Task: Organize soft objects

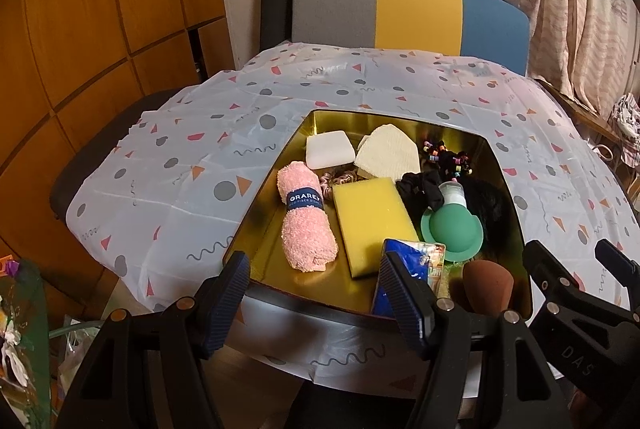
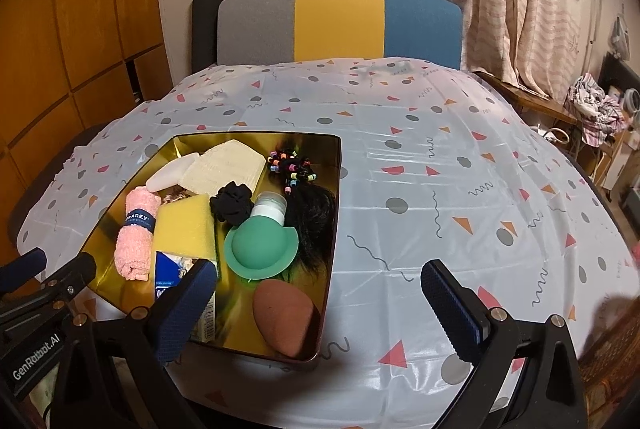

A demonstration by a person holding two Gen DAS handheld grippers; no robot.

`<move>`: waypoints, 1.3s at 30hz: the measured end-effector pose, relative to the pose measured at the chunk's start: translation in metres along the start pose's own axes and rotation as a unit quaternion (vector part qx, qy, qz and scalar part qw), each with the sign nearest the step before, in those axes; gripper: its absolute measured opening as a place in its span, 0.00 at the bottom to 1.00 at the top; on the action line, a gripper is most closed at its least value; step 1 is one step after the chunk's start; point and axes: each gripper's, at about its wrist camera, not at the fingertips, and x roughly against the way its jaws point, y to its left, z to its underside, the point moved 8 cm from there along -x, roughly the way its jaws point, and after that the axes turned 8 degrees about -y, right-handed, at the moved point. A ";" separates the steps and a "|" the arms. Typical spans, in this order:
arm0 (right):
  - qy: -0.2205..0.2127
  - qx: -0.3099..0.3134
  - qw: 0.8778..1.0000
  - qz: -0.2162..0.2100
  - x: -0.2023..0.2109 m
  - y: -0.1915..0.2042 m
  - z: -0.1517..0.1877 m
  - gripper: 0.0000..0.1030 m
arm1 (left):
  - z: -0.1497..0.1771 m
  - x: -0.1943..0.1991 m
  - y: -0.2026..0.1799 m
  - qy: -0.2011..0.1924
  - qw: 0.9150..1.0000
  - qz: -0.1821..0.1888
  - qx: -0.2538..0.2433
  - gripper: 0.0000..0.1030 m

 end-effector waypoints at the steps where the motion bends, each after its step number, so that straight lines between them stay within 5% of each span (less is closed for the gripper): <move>1: 0.000 -0.001 1.000 0.000 0.000 0.000 0.000 1.00 | 0.001 0.000 0.000 0.001 1.000 0.000 -0.001 0.67; 39: 0.002 -0.003 1.000 0.004 -0.001 -0.005 0.000 1.00 | 0.008 -0.006 -0.005 0.018 1.000 0.000 -0.018 0.67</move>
